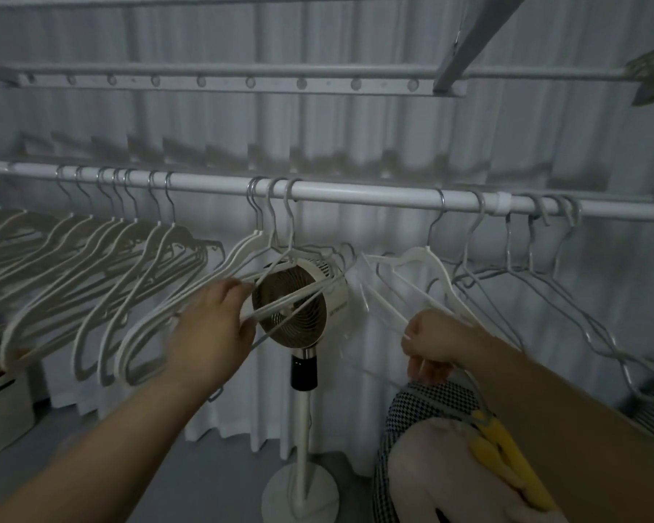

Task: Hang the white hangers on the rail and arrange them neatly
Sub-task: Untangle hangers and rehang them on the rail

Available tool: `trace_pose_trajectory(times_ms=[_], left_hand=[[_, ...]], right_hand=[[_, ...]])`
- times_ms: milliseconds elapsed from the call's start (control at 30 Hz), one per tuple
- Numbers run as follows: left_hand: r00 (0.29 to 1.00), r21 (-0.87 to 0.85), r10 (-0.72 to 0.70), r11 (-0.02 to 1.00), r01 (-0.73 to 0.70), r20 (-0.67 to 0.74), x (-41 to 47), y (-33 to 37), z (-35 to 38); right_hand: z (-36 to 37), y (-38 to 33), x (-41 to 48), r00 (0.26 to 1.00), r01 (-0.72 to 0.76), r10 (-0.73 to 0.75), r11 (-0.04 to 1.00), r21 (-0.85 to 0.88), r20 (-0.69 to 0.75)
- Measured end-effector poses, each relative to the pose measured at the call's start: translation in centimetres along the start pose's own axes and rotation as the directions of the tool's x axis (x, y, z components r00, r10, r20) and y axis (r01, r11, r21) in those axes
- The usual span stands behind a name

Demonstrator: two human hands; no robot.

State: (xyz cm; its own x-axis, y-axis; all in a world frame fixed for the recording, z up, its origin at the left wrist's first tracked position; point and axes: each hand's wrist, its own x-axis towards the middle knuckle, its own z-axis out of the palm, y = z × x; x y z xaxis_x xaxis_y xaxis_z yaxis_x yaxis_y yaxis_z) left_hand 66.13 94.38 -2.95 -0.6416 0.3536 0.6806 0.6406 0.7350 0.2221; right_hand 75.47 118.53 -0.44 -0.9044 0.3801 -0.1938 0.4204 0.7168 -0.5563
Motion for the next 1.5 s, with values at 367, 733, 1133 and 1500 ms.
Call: trace_pose_trajectory(times_ms=[367, 733, 1133, 1500], left_hand=[[0.944, -0.242, 0.05, 0.97, 0.032, 0.326, -9.0, 4.5, 0.3], [0.841, -0.273, 0.047, 0.954, 0.122, 0.539, -18.4, 1.9, -7.4], [0.785, -0.24, -0.285, 0.846, 0.476, 0.55, -24.2, 0.8, -15.2], [0.783, -0.561, -0.413, 0.547, 0.622, 0.465, -16.9, 4.3, -12.4]], right_hand=[[0.1, 5.9, -9.0, 0.931, 0.164, -0.192, 0.98, 0.113, 0.311], [4.6, 3.5, -18.2, 0.868, 0.238, -0.305, 0.948, 0.21, 0.392], [9.3, 0.9, -18.2, 0.891, 0.299, -0.305, 0.952, -0.072, -0.337], [2.9, 2.5, -12.5, 0.715, 0.178, -0.296, 0.953, -0.244, -0.634]])
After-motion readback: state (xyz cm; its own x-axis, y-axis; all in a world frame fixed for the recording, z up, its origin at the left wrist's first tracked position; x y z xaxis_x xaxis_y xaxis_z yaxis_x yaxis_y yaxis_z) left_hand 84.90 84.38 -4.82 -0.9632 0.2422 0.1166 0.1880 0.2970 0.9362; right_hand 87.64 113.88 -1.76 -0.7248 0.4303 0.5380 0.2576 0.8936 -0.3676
